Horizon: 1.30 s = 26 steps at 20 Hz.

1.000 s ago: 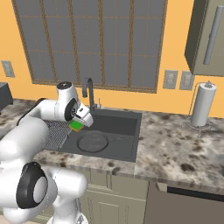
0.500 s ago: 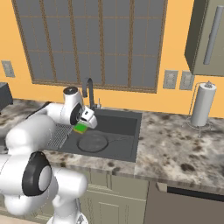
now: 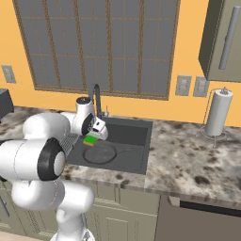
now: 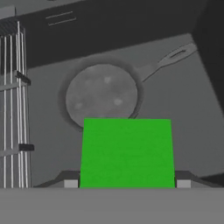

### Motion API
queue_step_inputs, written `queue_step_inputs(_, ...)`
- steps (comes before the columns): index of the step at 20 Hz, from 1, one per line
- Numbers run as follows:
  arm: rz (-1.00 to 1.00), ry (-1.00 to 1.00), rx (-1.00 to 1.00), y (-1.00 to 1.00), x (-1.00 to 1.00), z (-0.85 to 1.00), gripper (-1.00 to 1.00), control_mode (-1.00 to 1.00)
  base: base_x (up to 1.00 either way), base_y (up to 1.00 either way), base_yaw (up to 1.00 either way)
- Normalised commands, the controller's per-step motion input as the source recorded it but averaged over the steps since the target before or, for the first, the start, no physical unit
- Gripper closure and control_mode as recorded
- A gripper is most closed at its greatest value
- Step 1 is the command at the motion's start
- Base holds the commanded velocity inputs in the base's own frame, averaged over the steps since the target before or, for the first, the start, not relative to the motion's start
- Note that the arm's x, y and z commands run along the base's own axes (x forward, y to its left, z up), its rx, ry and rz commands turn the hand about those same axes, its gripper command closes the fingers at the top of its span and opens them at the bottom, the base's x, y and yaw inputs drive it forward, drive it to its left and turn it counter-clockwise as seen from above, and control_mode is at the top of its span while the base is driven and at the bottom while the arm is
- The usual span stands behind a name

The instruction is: Pick the pan and sponge and place them into the sink. Then turn on the water.

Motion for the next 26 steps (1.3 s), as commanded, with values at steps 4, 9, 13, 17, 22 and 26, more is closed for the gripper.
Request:
queue_step_inputs(4, 0.06, 0.09, 0.00, -0.03, 0.35, -0.31, 1.00, -1.00, 0.00, 0.00, 0.00)
queue_step_inputs(9, 0.08, 0.08, 0.02, -0.07, 0.29, -0.37, 1.00, -1.00, 0.00, 0.00, 0.00)
queue_step_inputs(13, 0.10, 0.06, 0.05, -0.07, 0.24, -0.40, 1.00, -1.00, 0.00, 0.00, 0.00)
queue_step_inputs(17, 0.12, 0.04, 0.04, -0.06, 0.24, -0.41, 1.00, -1.00, 0.00, 0.00, 0.00)
queue_step_inputs(22, 0.12, 0.02, 0.03, -0.03, 0.25, -0.37, 1.00, -1.00, 0.00, 0.00, 0.00)
queue_step_inputs(26, 0.11, 0.01, 0.02, -0.04, 0.24, -0.35, 1.00, -1.00, 0.00, 0.00, 0.00)
